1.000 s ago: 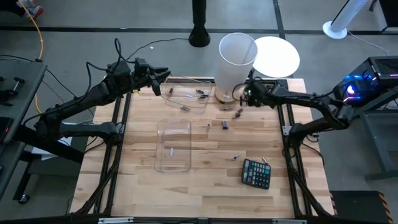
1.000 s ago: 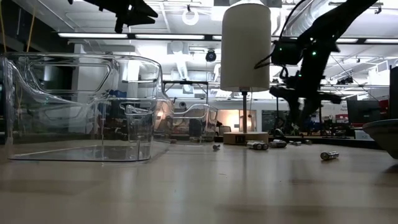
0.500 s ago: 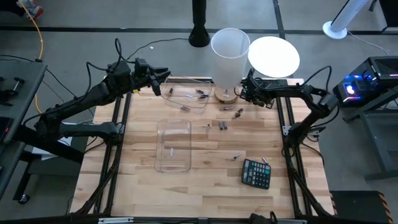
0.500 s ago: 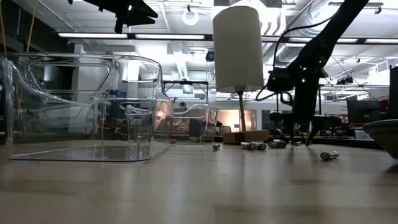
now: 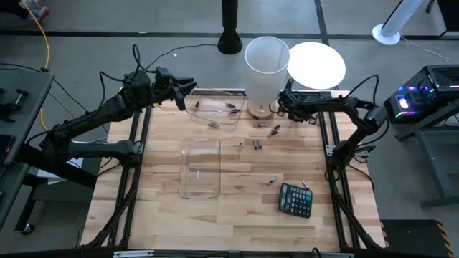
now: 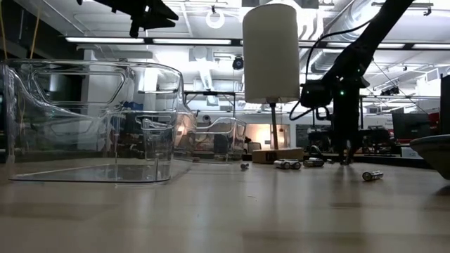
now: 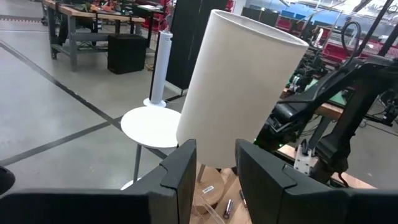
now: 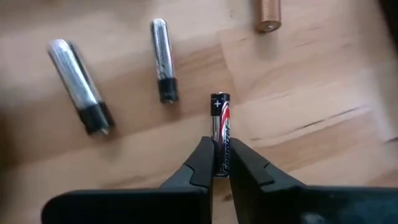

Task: Sort batteries
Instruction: Put the white battery into the bottom transparent bin

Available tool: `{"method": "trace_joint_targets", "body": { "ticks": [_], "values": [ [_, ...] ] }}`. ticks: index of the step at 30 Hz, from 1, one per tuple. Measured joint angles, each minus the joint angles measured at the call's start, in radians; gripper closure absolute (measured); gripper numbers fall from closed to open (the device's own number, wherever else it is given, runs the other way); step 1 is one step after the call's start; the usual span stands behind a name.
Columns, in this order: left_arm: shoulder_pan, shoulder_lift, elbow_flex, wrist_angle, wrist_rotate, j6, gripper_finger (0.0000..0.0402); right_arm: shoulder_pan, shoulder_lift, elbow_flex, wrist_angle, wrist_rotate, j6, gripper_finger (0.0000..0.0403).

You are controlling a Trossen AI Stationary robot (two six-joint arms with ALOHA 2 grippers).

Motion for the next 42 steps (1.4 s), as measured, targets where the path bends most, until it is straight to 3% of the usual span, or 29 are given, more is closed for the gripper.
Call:
{"method": "trace_joint_targets", "body": {
  "ticks": [6,12,18,22,26,29,37,42],
  "values": [
    [0.000,0.000,0.000,0.000,0.000,0.000,0.0296,0.058,-0.079,-0.012,-0.187,0.034,-0.056,0.0395],
    [0.000,0.000,0.000,-0.025,0.000,0.000,0.0296,0.143,-0.276,-0.010,-0.304,0.071,-0.063,0.0399],
    [0.000,0.000,0.000,-0.107,-0.001,0.000,0.0296,0.355,-0.480,-0.009,-0.223,-0.052,-0.051,0.0401],
    [0.000,0.000,0.000,-0.125,-0.007,0.000,0.0296,0.501,-0.514,-0.009,0.020,-0.125,-0.020,0.0401],
    [0.000,0.000,0.000,-0.126,-0.040,0.000,0.0296,0.563,-0.434,-0.006,0.432,-0.131,-0.052,0.0402],
    [0.000,0.000,0.000,-0.126,-0.056,0.000,0.0296,0.559,-0.315,0.023,0.639,-0.132,-0.084,0.0402],
    [0.000,0.000,0.000,-0.145,-0.056,-0.001,0.0296,0.538,0.006,0.275,0.692,-0.085,-0.196,0.0394],
    [0.000,0.000,0.000,-0.168,-0.052,-0.002,0.0296,0.540,0.105,0.431,0.635,-0.134,-0.270,0.0395]
  ]
}}
